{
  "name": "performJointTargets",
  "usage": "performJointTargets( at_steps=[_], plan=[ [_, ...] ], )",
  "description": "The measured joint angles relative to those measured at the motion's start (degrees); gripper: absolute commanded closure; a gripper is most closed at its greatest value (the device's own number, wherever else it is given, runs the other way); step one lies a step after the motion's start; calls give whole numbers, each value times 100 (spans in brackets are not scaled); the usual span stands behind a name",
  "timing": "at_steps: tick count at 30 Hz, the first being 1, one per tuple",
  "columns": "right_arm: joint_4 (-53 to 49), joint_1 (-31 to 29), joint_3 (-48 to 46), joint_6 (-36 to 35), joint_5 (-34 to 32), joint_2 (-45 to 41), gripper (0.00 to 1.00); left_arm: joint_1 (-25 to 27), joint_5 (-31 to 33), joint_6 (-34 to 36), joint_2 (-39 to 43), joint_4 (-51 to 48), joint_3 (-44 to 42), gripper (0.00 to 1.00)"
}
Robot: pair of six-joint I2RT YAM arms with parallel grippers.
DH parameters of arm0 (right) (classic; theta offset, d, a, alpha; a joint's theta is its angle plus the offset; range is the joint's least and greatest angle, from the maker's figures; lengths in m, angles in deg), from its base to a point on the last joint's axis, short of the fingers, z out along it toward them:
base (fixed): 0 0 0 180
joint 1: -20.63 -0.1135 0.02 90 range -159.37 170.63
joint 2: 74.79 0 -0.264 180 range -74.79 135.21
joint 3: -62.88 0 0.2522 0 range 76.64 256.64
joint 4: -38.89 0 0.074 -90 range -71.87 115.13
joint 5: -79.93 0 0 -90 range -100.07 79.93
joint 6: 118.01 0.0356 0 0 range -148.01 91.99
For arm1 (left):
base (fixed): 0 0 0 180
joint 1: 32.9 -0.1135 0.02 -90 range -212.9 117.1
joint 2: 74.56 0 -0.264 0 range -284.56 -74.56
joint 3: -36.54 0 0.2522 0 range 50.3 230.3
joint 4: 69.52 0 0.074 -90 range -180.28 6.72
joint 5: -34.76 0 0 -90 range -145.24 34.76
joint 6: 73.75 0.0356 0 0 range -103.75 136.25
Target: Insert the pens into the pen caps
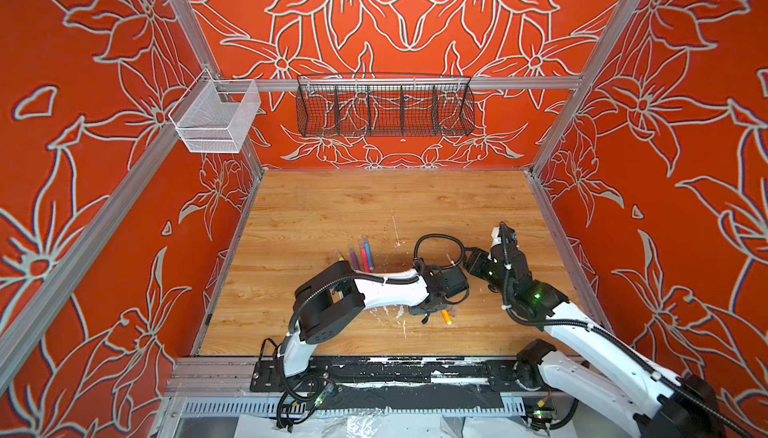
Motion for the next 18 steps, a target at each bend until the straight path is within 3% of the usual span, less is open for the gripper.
performJointTargets(
  at_steps=[10, 14, 18],
  plan=[
    [35, 17, 0, 42, 133, 33, 43, -592, -398, 835, 249, -555, 87, 100],
    [142, 26, 0, 39, 291, 175, 43, -765, -162, 1342, 848, -1005, 402, 100],
    [315, 26, 0, 22, 538, 315, 42, -769, 275, 2223, 1880, -726, 490, 100]
  ],
)
